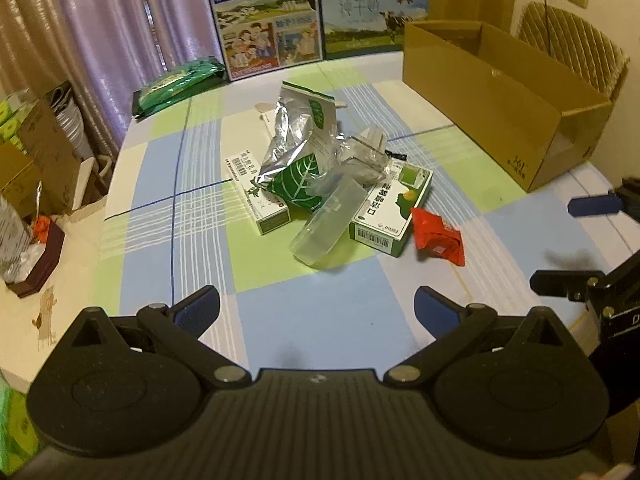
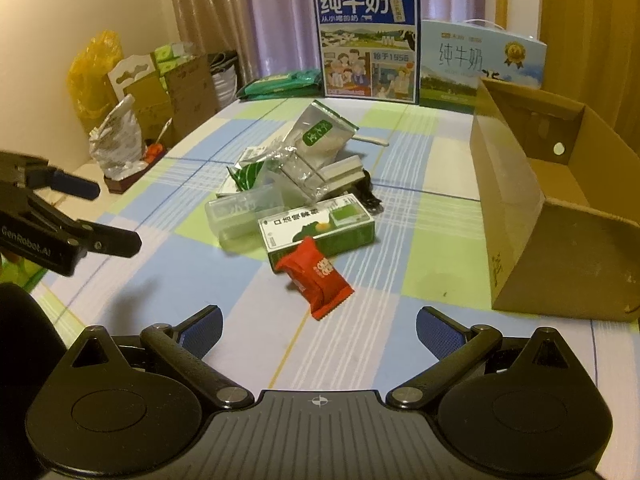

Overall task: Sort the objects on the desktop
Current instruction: 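Move both tools toward the pile of items on the table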

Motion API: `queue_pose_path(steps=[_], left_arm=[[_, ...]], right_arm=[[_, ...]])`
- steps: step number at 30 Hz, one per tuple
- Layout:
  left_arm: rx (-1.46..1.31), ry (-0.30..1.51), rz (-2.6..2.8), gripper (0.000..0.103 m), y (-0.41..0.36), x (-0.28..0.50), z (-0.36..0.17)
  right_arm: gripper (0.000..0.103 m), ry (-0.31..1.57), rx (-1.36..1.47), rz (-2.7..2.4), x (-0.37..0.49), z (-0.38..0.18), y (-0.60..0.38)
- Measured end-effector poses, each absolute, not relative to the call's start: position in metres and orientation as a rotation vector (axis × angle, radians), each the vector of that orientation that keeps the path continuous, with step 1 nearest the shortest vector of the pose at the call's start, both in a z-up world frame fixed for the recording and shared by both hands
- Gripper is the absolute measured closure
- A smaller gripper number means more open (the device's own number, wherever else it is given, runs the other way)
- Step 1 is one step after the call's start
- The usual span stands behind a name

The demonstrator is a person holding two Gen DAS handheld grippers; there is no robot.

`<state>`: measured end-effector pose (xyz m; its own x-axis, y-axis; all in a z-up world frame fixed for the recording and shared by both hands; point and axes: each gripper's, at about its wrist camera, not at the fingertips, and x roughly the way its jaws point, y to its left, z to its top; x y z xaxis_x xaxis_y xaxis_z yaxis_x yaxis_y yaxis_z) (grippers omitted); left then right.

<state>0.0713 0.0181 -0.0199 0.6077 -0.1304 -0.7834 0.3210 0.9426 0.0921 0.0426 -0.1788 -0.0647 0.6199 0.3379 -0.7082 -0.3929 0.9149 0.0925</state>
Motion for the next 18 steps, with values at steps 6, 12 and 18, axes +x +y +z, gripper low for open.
queue_pose_path(steps=[6, 12, 18], left_arm=[[0.355, 0.879, -0.321, 0.001, 0.012, 0.093, -0.027], [0.458, 0.852, -0.395, 0.002, 0.005, 0.114, -0.04], [0.532, 0.84, -0.458, 0.009, -0.003, 0.126, -0.06]], right_arm=[[0.002, 0.795, -0.133, 0.451, 0.056, -0.073, -0.176], [0.01, 0.807, -0.183, 0.498, 0.072, -0.085, -0.169], [0.018, 0.817, -0.253, 0.556, 0.089, -0.098, -0.158]])
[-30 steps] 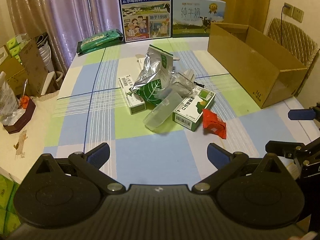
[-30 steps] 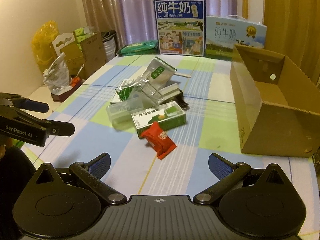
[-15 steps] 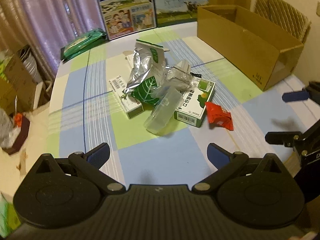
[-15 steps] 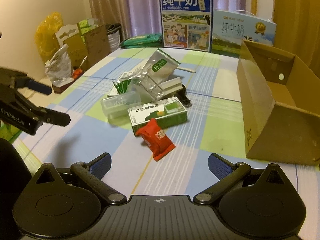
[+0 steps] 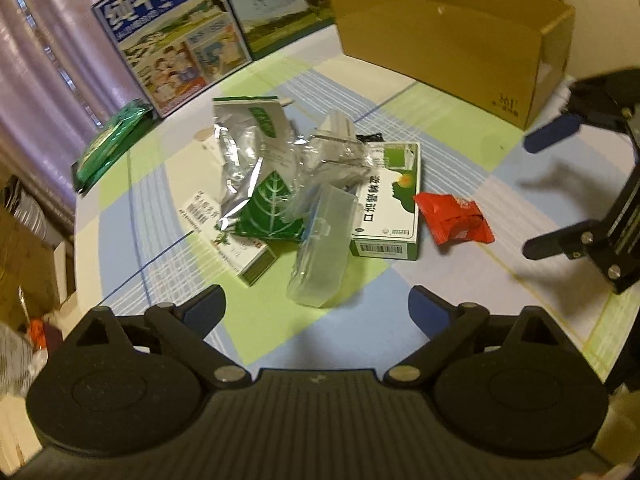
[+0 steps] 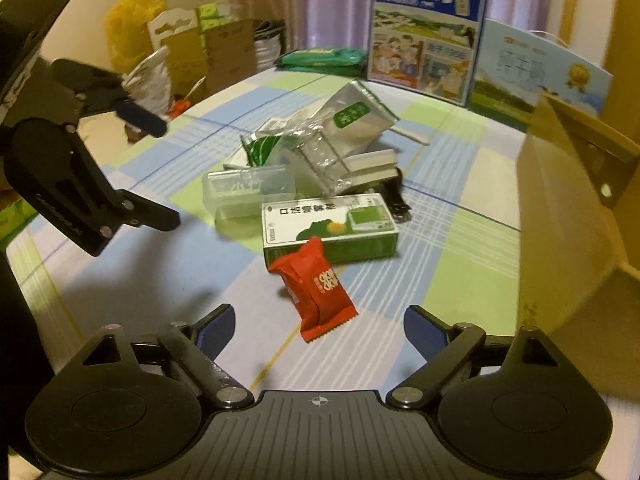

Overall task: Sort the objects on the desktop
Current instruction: 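Grasp the red candy packet with the right tool while the left tool grasps the clear plastic box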

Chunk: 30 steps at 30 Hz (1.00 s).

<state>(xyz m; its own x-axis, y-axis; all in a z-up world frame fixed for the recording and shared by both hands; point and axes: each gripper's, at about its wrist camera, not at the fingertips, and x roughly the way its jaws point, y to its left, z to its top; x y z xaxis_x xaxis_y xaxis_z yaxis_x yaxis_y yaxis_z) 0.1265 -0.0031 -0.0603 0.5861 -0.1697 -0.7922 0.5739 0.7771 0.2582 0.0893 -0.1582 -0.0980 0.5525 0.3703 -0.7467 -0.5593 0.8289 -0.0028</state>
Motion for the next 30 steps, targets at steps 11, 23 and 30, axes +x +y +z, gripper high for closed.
queue_pose_path(steps=[11, 23, 30], left_arm=[[0.582, 0.823, -0.51, 0.023, -0.011, 0.149, -0.088], [0.583, 0.792, -0.561, 0.034, -0.011, 0.163, -0.101], [0.566, 0.8, -0.566, 0.059, -0.01, 0.171, -0.105]], right_arm=[[0.037, 0.847, -0.408, 0.665, 0.122, -0.125, -0.143], [0.046, 0.866, -0.447, 0.701, 0.139, -0.14, -0.132], [0.052, 0.863, -0.439, 0.706, 0.143, -0.141, -0.131]])
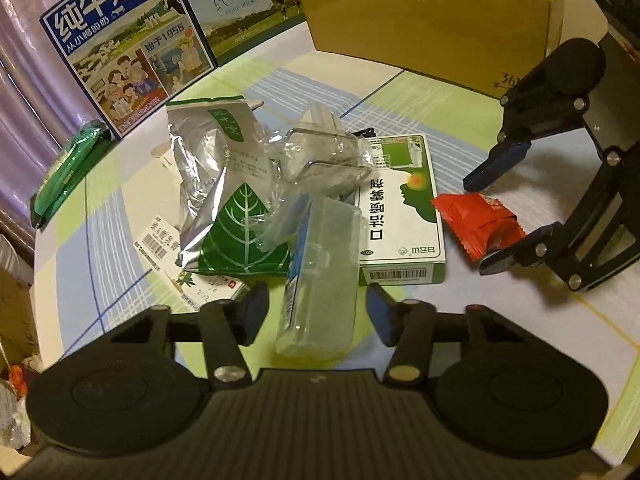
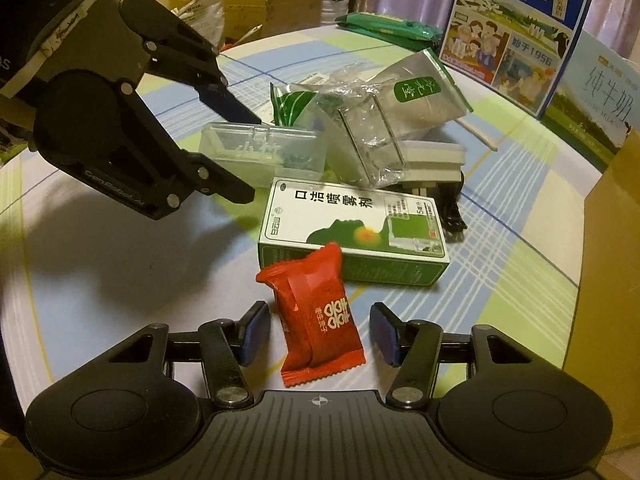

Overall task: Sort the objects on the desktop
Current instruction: 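Grasp the red candy packet with the right tool while the left tool grasps the clear plastic box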

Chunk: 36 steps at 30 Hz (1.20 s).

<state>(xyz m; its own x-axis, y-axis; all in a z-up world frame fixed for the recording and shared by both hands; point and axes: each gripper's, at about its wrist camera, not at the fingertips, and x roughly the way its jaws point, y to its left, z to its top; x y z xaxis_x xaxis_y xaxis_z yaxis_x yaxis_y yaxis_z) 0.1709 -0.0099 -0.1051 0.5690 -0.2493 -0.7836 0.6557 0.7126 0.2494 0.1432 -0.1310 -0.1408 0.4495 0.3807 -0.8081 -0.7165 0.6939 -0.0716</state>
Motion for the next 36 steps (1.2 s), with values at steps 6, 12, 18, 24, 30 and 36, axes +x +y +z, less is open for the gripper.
queue_pose_path(steps=[6, 12, 18, 24, 30, 36], left_arm=[[0.557, 0.805, -0.547, 0.072, -0.01, 0.169, -0.105], [0.495, 0.838, -0.542, 0.077, -0.008, 0.164, -0.097], [0.441, 0.871, -0.532, 0.077, -0.005, 0.154, -0.09], [0.392, 0.892, -0.553, 0.077, 0.0, 0.142, -0.083], [0.421, 0.918, -0.551, 0.077, -0.006, 0.149, -0.091], [0.43, 0.93, -0.548, 0.076, -0.014, 0.16, -0.097]], right_arm=[[0.064, 0.862, -0.43, 0.708, 0.143, -0.14, -0.13], [0.07, 0.873, -0.4, 0.696, 0.138, -0.138, -0.132], [0.072, 0.897, -0.312, 0.652, 0.125, -0.129, -0.141], [0.072, 0.912, -0.257, 0.61, 0.109, -0.125, -0.152], [0.072, 0.916, -0.229, 0.58, 0.107, -0.127, -0.158], [0.072, 0.916, -0.214, 0.565, 0.111, -0.128, -0.161]])
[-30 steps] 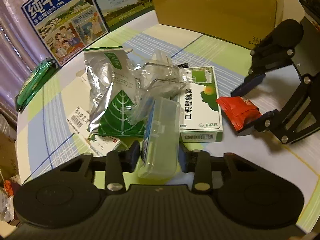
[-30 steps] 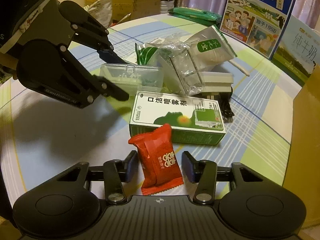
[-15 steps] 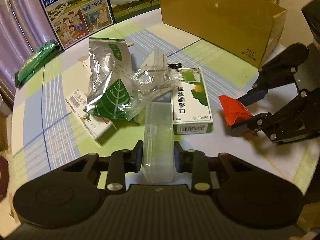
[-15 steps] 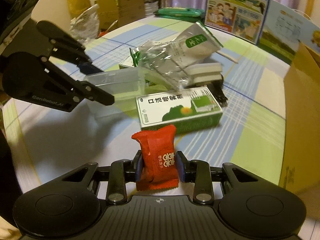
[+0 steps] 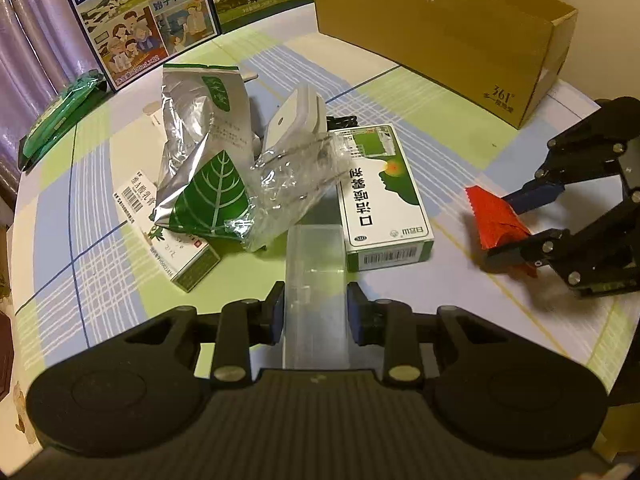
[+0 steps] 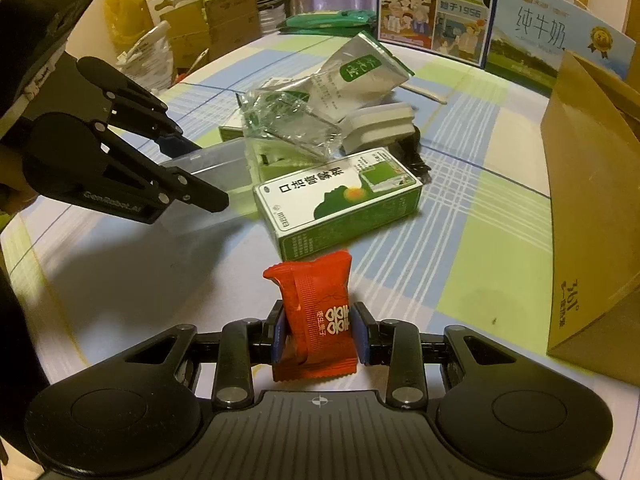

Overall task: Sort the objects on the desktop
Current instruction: 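Grasp the red candy packet with the right tool while the left tool grasps the clear plastic box, then carry both items to the cardboard box and release them inside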

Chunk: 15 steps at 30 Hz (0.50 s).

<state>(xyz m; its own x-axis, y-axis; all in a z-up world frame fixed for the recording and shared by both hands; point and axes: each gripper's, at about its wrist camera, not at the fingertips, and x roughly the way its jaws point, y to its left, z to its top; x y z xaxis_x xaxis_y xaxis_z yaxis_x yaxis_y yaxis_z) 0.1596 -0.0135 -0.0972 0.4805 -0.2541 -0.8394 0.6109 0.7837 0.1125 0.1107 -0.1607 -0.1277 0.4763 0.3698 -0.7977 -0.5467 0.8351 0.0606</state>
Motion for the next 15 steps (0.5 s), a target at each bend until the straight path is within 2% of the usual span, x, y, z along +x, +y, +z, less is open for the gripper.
queue_pose_path(steps=[15], left_arm=[[0.422, 0.955, -0.506, 0.077, -0.002, 0.138, -0.069]], right_arm=[[0.072, 0.89, -0.145, 0.532, 0.093, -0.104, -0.171]])
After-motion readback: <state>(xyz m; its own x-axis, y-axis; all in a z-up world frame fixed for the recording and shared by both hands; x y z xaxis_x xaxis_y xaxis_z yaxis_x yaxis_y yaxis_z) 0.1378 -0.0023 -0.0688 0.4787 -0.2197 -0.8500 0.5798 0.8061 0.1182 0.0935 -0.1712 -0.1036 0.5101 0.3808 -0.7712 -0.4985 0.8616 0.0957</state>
